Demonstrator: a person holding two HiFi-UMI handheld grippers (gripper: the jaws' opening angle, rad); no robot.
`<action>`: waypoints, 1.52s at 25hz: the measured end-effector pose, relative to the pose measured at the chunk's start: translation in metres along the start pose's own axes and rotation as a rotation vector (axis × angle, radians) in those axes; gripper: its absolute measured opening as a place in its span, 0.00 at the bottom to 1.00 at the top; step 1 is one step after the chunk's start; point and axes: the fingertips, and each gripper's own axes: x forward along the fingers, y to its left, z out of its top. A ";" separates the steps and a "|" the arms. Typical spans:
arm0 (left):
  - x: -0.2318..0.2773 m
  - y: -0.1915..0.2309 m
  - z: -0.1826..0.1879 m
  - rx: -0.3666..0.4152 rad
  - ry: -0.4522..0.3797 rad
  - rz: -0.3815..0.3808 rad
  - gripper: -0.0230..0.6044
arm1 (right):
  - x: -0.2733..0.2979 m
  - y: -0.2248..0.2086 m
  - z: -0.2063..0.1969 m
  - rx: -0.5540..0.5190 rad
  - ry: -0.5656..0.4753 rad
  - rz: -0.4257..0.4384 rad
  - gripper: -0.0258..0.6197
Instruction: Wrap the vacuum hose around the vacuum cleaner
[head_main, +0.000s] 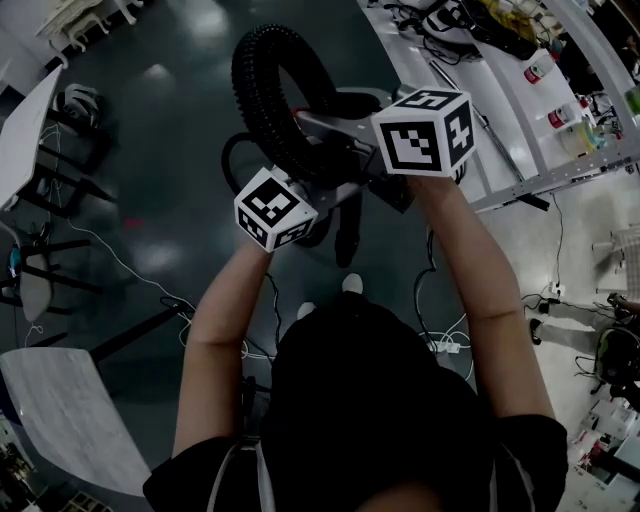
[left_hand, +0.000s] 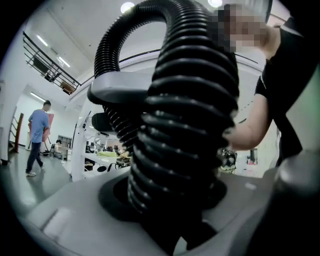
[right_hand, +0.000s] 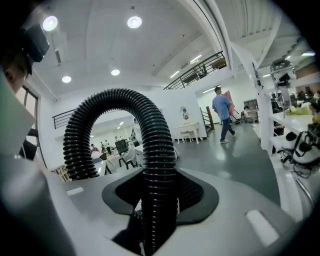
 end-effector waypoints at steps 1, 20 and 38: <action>0.001 0.001 0.000 -0.011 0.000 0.005 0.44 | 0.001 -0.002 0.000 -0.025 0.003 -0.012 0.31; 0.007 0.035 -0.004 -0.119 0.043 0.159 0.44 | 0.002 -0.032 0.006 -0.185 -0.069 -0.099 0.44; -0.062 0.156 0.011 -0.391 -0.076 0.592 0.44 | -0.009 -0.039 -0.035 -0.058 -0.061 -0.022 0.38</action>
